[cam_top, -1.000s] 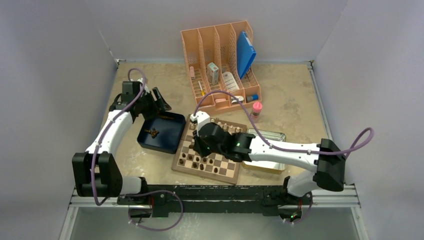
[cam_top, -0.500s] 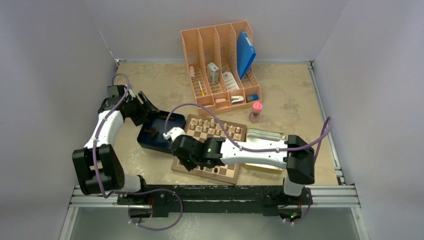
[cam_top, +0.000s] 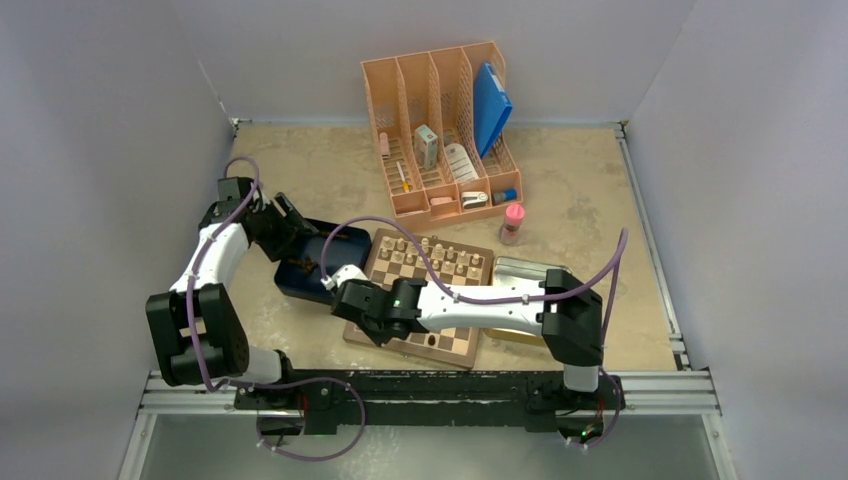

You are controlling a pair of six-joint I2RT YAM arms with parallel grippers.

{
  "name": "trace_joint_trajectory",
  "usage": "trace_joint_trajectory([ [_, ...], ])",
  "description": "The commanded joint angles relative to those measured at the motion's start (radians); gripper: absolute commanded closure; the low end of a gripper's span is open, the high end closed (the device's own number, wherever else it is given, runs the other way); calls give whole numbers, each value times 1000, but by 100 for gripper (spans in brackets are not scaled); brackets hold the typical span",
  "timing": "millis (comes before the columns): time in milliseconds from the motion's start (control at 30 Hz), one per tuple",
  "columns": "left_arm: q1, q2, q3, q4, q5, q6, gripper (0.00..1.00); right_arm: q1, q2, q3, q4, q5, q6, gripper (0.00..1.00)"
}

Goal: Set up the chess pieces on the board
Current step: Place the chess piece on the chessboard.

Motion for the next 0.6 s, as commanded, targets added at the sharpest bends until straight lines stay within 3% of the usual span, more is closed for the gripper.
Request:
trace_joint_trajectory([
  [0, 10, -6, -4, 10, -10, -7, 34, 3, 2, 56, -35, 37, -8, 100],
  [567, 10, -31, 1, 4, -32, -18, 34, 3, 59, 99, -53, 48, 1, 95],
])
